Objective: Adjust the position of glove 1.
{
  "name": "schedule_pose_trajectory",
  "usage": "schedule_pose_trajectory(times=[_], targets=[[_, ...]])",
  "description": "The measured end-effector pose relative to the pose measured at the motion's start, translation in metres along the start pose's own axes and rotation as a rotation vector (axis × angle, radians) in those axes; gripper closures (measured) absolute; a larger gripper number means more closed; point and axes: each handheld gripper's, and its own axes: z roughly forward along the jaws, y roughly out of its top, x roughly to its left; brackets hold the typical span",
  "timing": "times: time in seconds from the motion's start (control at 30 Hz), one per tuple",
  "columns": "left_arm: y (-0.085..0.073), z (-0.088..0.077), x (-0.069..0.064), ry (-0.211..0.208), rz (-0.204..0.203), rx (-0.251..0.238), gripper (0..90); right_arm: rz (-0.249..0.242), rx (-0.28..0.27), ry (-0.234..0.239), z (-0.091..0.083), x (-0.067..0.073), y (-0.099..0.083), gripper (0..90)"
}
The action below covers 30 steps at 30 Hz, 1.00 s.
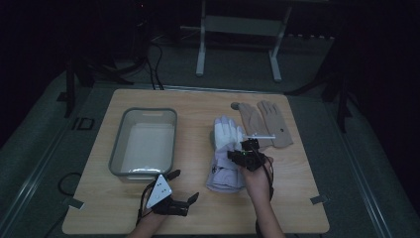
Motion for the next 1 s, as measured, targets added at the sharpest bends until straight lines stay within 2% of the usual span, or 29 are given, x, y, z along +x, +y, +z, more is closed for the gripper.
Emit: schedule_pose_trajectory(times=[0.17,0.2,0.37,0.4,0.47,0.6,0.73,0.77,0.8,0.83,0.87,0.9,1.0], targets=[[0.0,0.0,0.0,-0.001,-0.001,-0.001,2.8,0.021,0.02,-0.016,0.017,0.0,-0.003,73.0],[0.0,0.0,0.0,-0.001,0.0,0.001,2.8,0.012,0.023,-0.028,0.024,0.003,-0.003,71.9],[0.0,0.0,0.0,-0.003,0.001,0.002,2.8,0.011,0.023,-0.036,0.033,0.008,-0.004,71.1],[0.0,0.0,0.0,-0.003,0.001,0.002,2.8,-0.003,0.028,-0.049,0.04,0.01,-0.006,68.8],[0.0,0.0,0.0,-0.002,-0.001,0.001,2.8,-0.003,0.022,-0.05,0.042,0.011,-0.007,66.0],[0.0,0.0,0.0,0.004,-0.002,0.005,2.8,0.012,0.004,-0.017,0.033,0.008,-0.003,59.9],[0.001,0.002,-0.001,0.017,0.006,0.032,2.8,-0.036,-0.045,0.018,0.019,0.007,0.002,41.7],[0.001,0.002,-0.001,0.017,0.006,0.032,2.8,-0.036,-0.045,0.018,0.019,0.007,0.002,41.7],[0.001,0.002,-0.002,0.027,0.012,0.04,2.8,-0.045,-0.061,0.042,0.011,0.006,0.004,30.2],[0.001,0.002,-0.002,0.027,0.012,0.04,2.8,-0.045,-0.061,0.042,0.011,0.006,0.004,30.2],[0.001,0.002,-0.002,0.032,0.009,0.05,2.8,-0.044,-0.065,0.057,0.009,0.004,0.005,25.7],[0.001,0.001,-0.002,0.039,0.005,0.051,2.8,-0.04,-0.094,0.071,0.0,0.0,0.006,20.2],[0.001,0.001,-0.002,0.052,0.013,0.056,2.8,-0.053,-0.096,0.084,-0.009,-0.005,0.007,17.9]])
